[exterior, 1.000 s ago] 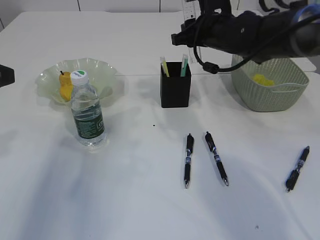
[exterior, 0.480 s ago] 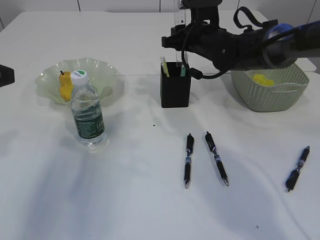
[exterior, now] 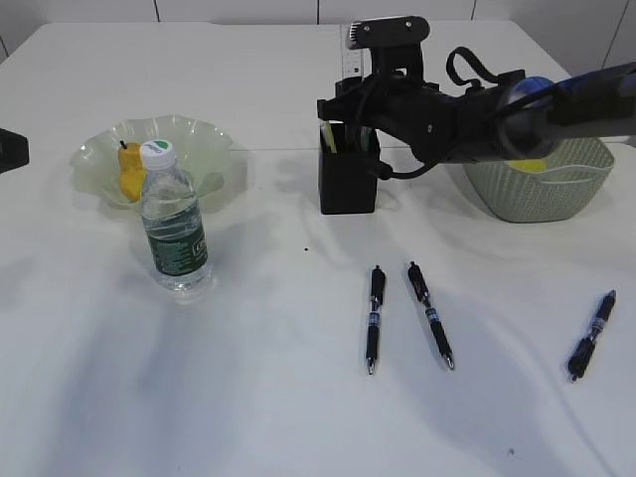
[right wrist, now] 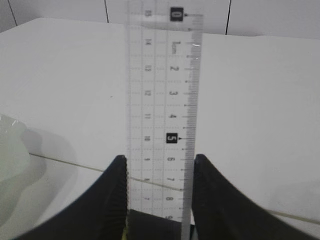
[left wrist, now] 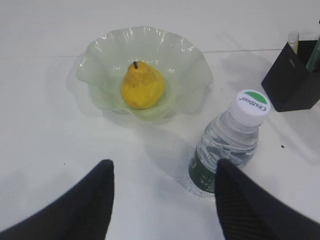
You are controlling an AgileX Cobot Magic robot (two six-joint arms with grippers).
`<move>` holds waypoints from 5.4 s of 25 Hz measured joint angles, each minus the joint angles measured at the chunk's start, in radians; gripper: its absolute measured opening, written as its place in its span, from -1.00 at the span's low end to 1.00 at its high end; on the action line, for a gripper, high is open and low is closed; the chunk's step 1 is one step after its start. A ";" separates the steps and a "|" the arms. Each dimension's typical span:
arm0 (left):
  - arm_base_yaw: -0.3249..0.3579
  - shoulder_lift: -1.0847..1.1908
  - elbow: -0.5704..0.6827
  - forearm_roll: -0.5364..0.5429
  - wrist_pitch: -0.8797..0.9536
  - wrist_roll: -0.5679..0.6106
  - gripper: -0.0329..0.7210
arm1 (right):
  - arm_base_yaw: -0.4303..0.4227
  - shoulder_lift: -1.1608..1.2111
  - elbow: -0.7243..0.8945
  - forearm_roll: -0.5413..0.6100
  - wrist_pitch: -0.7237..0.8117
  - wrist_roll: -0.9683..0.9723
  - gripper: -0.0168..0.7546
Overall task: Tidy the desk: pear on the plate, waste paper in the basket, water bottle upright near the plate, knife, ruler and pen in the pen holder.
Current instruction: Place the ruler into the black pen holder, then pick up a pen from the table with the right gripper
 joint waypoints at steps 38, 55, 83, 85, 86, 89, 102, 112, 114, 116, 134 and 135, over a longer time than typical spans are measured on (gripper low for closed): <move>0.000 0.006 0.000 0.002 -0.001 0.000 0.27 | 0.000 0.005 -0.002 -0.032 0.044 0.011 -0.08; 0.000 0.006 0.000 0.002 -0.002 0.000 0.27 | 0.000 -0.367 -0.002 -0.125 0.873 0.011 -0.07; 0.000 0.006 0.000 0.002 0.067 0.000 0.27 | 0.000 -0.479 -0.002 -0.217 1.336 0.137 -0.06; 0.000 0.006 0.000 0.002 0.067 0.000 0.27 | 0.000 -0.479 -0.002 -0.217 1.336 0.137 -0.06; 0.000 0.006 0.000 0.002 0.067 0.000 0.27 | 0.000 -0.479 -0.002 -0.217 1.336 0.137 -0.06; 0.000 0.006 0.000 0.000 0.067 0.000 0.27 | 0.000 -0.479 -0.002 -0.215 1.341 0.139 -0.06; 0.000 0.006 0.000 -0.035 0.067 0.000 0.27 | 0.000 -0.479 -0.002 -0.213 1.392 0.141 -0.06; 0.000 0.006 0.000 -0.041 0.067 0.000 0.27 | 0.000 -0.479 -0.002 -0.205 1.400 0.169 -0.06; 0.000 0.006 0.000 -0.043 0.067 0.000 0.27 | 0.000 -0.479 -0.002 -0.205 1.405 0.193 -0.06; 0.000 0.006 0.000 -0.043 0.067 0.000 0.27 | 0.000 -0.469 -0.002 -0.210 1.417 0.217 -0.06; 0.000 0.006 0.000 -0.045 0.068 0.000 0.27 | 0.000 -0.183 -0.002 -0.263 1.463 0.325 -0.04; 0.000 0.006 0.000 -0.045 0.068 0.000 0.27 | 0.000 -0.174 -0.002 -0.263 1.458 0.325 -0.03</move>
